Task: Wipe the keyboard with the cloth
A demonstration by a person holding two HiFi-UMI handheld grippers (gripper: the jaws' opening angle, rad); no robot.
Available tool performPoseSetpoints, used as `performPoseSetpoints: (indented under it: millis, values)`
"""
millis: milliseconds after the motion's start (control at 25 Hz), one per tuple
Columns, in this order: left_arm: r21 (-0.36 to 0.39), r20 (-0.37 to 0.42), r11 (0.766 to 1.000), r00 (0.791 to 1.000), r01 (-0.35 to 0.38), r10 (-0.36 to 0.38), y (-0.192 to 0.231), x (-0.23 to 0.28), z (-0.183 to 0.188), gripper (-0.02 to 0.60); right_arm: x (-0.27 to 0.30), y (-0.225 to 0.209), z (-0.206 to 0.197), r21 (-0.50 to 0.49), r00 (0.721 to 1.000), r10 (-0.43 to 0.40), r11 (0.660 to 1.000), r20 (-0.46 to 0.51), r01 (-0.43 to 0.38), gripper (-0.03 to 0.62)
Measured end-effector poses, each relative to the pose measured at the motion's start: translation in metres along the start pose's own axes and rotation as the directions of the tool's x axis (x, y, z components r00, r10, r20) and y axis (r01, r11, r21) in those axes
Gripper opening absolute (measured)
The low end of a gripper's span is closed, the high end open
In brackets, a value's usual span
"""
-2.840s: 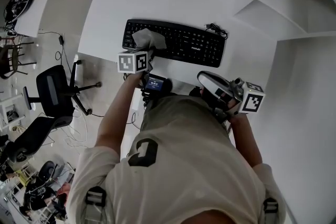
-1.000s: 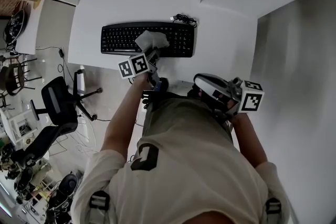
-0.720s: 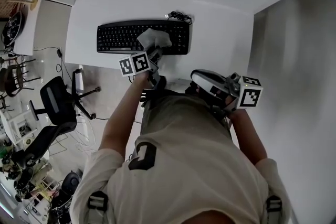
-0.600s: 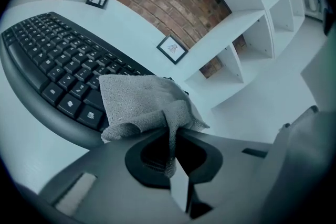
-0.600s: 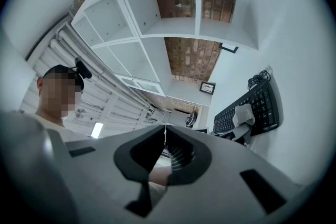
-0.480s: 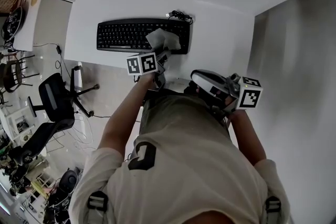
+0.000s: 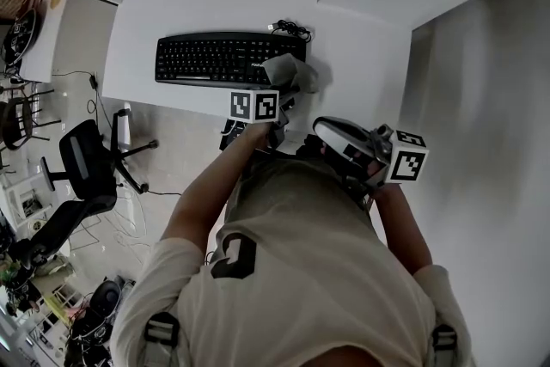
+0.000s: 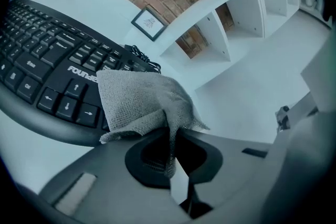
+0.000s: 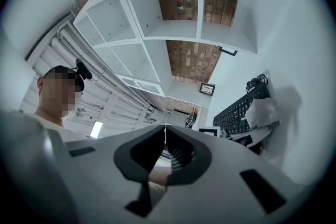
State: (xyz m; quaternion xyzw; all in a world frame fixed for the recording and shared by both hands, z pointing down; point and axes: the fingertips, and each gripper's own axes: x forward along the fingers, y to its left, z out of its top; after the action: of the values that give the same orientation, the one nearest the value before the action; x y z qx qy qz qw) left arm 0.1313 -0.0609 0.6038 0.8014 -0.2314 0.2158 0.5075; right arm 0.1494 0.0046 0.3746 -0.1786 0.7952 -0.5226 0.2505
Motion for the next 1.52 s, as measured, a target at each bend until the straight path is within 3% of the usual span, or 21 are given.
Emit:
performPoseSetpoints:
  millis: [240,400,520,720,880,1040,1160,1280,1520]
  values:
    - [0.082,-0.037,0.997,0.999,-0.011,0.014,-0.012,0.0,-0.006,0.009,-0.005,0.004,0.001,-0.006,1.0,0.011,1.0,0.005,-0.011,0.006]
    - [0.066,0.028,0.995,0.997,-0.068,0.066,0.0,-0.032,0.0,0.009,0.0,0.005,-0.001,0.006,0.999,0.038,0.999,-0.022,-0.038,0.006]
    - [0.049,0.082,0.987,0.985,-0.155,0.151,0.019,-0.06,0.01,0.009,0.006,0.006,-0.004,0.024,0.996,0.064,0.998,-0.056,-0.063,0.006]
    - [-0.029,0.221,0.965,0.94,-0.261,0.261,0.046,-0.125,0.027,0.009,0.022,0.004,-0.014,0.035,0.989,0.087,0.996,-0.124,-0.083,0.006]
    - [-0.104,0.299,0.929,0.879,-0.356,0.37,0.096,-0.19,0.031,0.009,0.051,-0.006,-0.03,0.041,0.978,0.096,0.995,-0.186,-0.09,0.006]
    - [-0.191,0.363,0.903,0.827,-0.384,0.429,0.148,-0.255,0.049,0.009,0.087,-0.008,-0.042,0.037,0.974,0.076,0.997,-0.212,-0.07,0.006]
    - [-0.212,0.375,0.889,0.806,-0.407,0.458,0.189,-0.294,0.064,0.009,0.114,-0.012,-0.046,0.011,0.981,0.023,1.0,-0.191,-0.022,0.006]
    - [-0.161,0.352,0.877,0.804,-0.452,0.479,0.228,-0.318,0.086,0.009,0.146,-0.021,-0.061,0.02,0.976,-0.003,1.0,-0.216,0.008,0.006]
    - [0.019,0.262,0.846,0.82,-0.532,0.51,0.287,-0.329,0.135,0.009,0.197,-0.03,-0.084,-0.006,0.955,-0.052,0.999,-0.292,0.053,0.006]
